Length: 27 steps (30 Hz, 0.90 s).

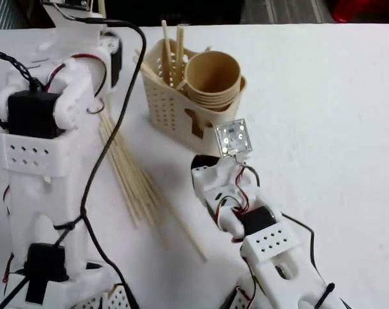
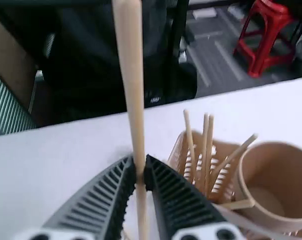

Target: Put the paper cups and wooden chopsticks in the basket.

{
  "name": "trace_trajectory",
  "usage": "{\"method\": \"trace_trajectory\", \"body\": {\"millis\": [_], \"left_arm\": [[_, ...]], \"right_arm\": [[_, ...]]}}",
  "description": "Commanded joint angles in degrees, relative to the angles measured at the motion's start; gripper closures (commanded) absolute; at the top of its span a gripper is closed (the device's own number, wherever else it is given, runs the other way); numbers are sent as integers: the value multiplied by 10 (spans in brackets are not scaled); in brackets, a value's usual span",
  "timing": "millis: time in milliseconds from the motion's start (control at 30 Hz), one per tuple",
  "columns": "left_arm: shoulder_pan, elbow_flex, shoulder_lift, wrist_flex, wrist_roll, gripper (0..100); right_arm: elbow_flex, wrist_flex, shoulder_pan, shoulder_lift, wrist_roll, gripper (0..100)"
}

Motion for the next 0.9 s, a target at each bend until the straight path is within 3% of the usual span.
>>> {"method": "trace_trajectory", "body": {"millis": [0, 367, 567, 733, 867], "left_arm": [[30, -25, -26, -102, 33, 978], [81, 124, -26, -327, 51, 978], [77, 236, -27, -396, 47, 975], [66, 248, -32, -349, 32, 822], [51, 182, -31, -243, 31, 816]], "right_arm": [[-4, -11, 0, 0, -4, 980], [25, -73, 0, 0, 0, 980], [27, -75, 0, 0, 0, 980], [27, -75, 0, 0, 0, 978], [27, -75, 0, 0, 0, 978]]}}
